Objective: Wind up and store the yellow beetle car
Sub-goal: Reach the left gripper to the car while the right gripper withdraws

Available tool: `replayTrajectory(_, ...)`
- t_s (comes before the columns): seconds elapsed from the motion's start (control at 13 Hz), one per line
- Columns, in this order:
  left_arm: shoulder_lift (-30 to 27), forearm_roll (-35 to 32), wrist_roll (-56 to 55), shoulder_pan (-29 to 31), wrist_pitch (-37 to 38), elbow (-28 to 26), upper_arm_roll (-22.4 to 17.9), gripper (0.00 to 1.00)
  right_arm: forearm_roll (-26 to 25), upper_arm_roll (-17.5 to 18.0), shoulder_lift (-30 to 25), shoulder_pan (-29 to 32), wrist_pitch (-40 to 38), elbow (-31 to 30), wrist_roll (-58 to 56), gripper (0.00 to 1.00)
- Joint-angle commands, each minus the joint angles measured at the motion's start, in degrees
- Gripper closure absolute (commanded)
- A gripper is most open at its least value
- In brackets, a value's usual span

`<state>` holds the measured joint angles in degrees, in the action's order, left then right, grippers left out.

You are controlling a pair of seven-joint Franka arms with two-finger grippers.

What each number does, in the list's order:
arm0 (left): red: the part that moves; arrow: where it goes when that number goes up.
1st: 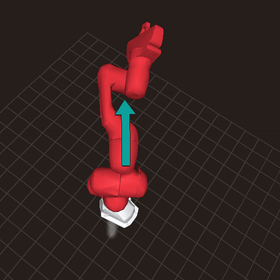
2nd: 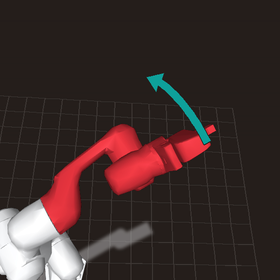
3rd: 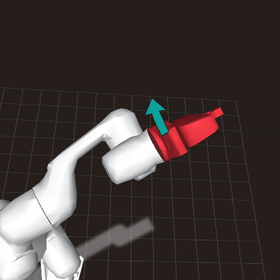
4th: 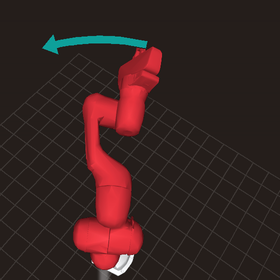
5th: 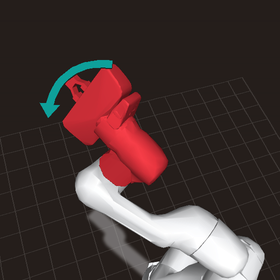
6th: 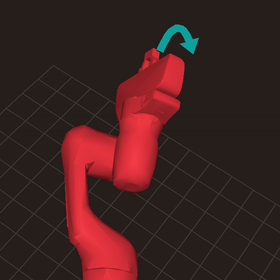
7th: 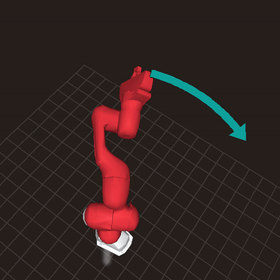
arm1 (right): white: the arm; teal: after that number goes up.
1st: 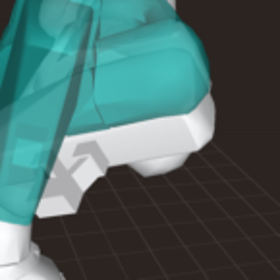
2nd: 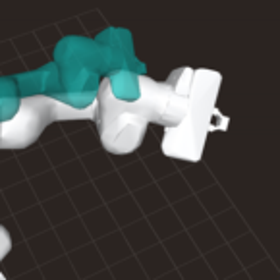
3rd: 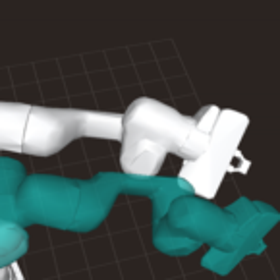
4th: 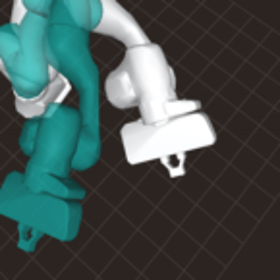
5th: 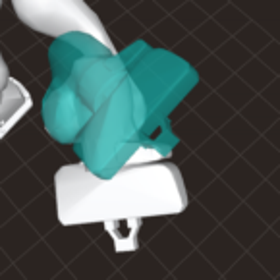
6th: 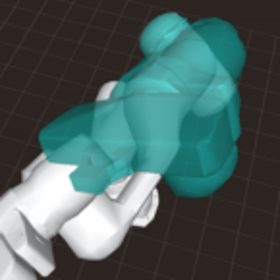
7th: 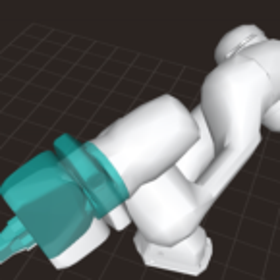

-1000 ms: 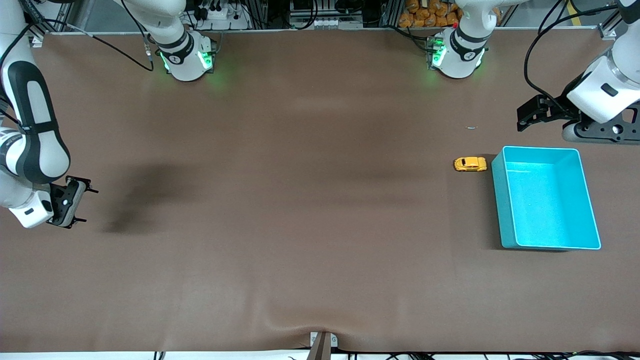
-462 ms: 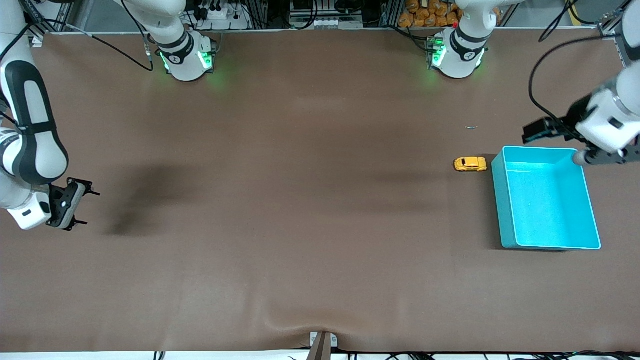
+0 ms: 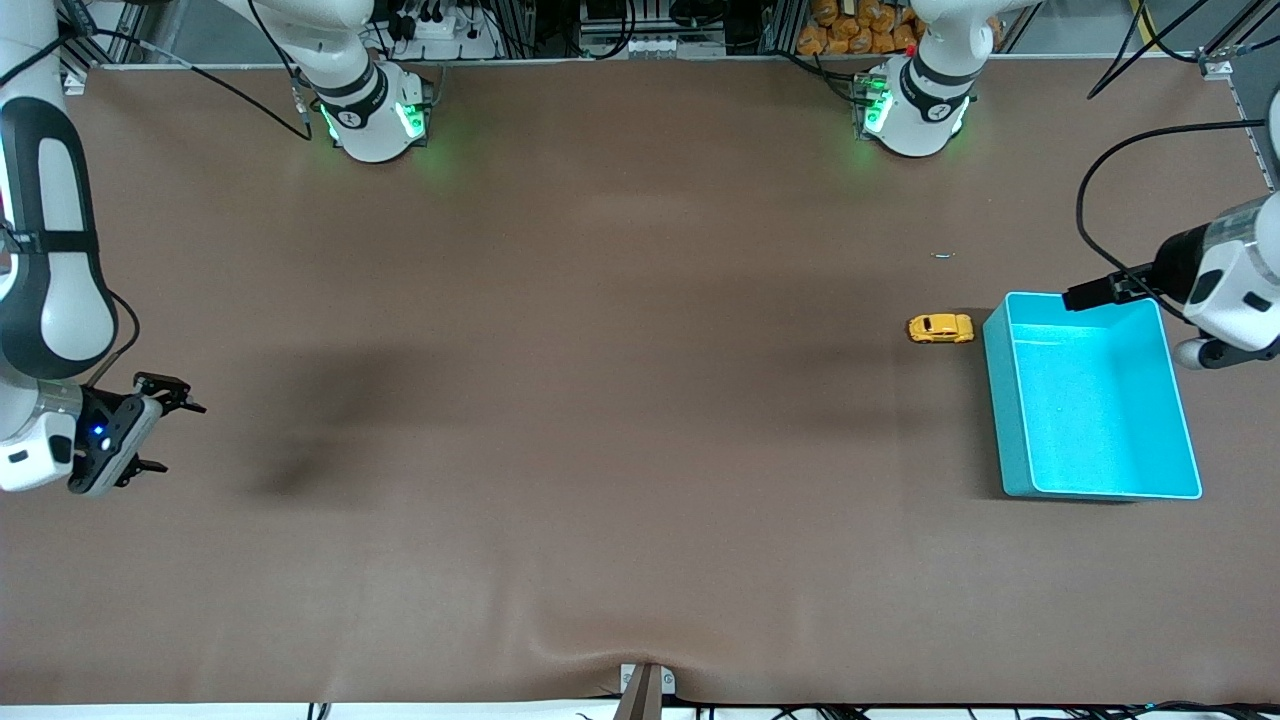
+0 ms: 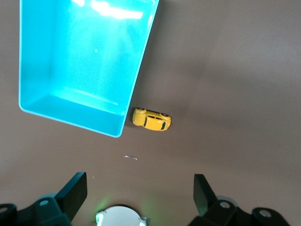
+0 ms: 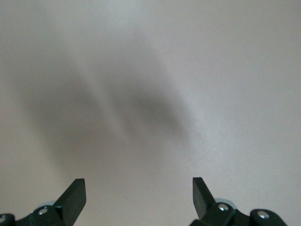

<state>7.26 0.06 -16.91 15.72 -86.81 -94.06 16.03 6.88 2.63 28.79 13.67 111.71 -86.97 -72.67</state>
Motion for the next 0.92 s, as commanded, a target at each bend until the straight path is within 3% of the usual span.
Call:
replayTrajectory(0.0, -9.42, 1.35, -5.23, 0.36, -8.34, -14.69, 0.49, 0.00, 0.77, -0.25, -2.94, -2.32, -3.60, 3.11, 9.17, 0.00)
replayTrajectory(0.15, -17.60, 3.70, -5.76, 0.36, -18.00, -28.40, 0.49, 0.00, 0.60, -0.34, -5.23, -3.74, -9.02, 5.39, 14.81, 0.00)
replayTrajectory(0.23, -19.55, 5.37, -7.86, 0.36, -21.01, -32.73, 0.41, 0.00, 0.60, -0.25, -5.67, -3.83, -12.54, 7.49, 18.14, 0.00)
replayTrajectory(0.46, -19.66, 6.10, -20.41, -0.08, -26.37, -38.72, 0.93, 0.00, -1.15, -0.34, -7.95, -4.88, -22.39, 11.99, 27.90, 0.00)
replayTrajectory(0.85, -18.61, 6.01, -43.17, 0.36, -42.36, -49.27, 5.76, 0.00, -3.10, -0.52, -14.72, -5.41, -31.27, 12.08, 46.52, 0.00)
